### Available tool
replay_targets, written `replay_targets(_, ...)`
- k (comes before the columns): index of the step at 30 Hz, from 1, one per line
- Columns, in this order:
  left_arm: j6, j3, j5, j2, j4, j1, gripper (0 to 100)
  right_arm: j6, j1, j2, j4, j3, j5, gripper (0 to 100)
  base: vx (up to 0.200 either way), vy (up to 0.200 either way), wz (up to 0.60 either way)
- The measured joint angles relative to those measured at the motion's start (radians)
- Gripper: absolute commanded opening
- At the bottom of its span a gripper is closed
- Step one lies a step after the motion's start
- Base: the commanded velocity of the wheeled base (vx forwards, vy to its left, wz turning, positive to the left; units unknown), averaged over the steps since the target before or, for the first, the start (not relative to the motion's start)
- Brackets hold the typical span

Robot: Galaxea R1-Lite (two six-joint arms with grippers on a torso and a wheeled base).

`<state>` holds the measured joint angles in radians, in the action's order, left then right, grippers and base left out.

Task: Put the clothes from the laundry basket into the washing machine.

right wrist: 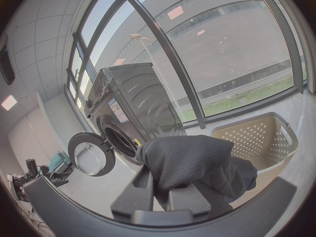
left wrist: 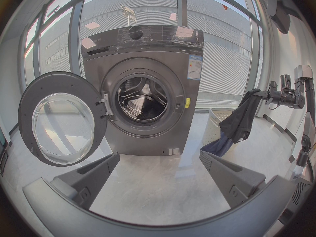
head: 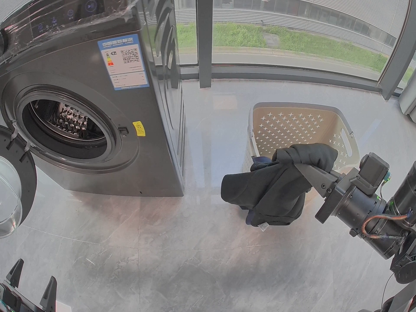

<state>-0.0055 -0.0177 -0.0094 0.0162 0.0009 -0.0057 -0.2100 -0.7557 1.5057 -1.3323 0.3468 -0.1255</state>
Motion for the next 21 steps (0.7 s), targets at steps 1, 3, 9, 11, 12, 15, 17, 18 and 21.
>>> replay_targets(1,0.000,0.000,0.000,0.000,0.001,0.000,100,0.000,0.000,0.000,-0.001,0.000,0.000,0,0.000,0.200,0.00)
replay_targets(3,0.000,0.000,0.000,0.000,0.002,0.000,100,0.000,0.002,0.000,0.002,0.000,0.000,0,0.000,0.200,0.00)
replay_targets(9,0.000,0.000,0.000,0.000,0.000,0.000,100,0.000,0.004,0.001,-0.001,0.001,-0.001,0,0.000,0.133,0.00)
replay_targets(11,0.000,0.000,0.000,0.000,0.000,-0.001,100,0.000,0.004,0.001,0.000,0.001,-0.001,0,0.000,0.000,0.00)
replay_targets(12,0.000,0.000,0.000,0.000,0.001,-0.001,100,0.000,0.004,0.001,-0.001,0.001,-0.001,0,0.000,0.000,0.00)
replay_targets(15,0.000,0.000,0.000,0.000,0.000,-0.001,100,0.000,0.005,0.001,0.000,0.001,-0.002,0,-0.133,0.000,0.00)
replay_targets(17,0.000,0.000,0.000,0.000,0.000,-0.001,100,0.000,0.008,0.001,0.000,0.003,-0.002,0,-0.200,0.000,0.00)
replay_targets(18,0.000,0.000,0.000,0.000,0.000,-0.001,100,0.000,0.009,0.001,0.000,0.005,-0.002,0,-0.200,0.000,0.00)
replay_targets(21,0.000,0.000,0.000,0.000,0.001,-0.001,100,0.000,0.012,0.001,0.000,0.008,-0.002,0,-0.200,0.000,0.00)
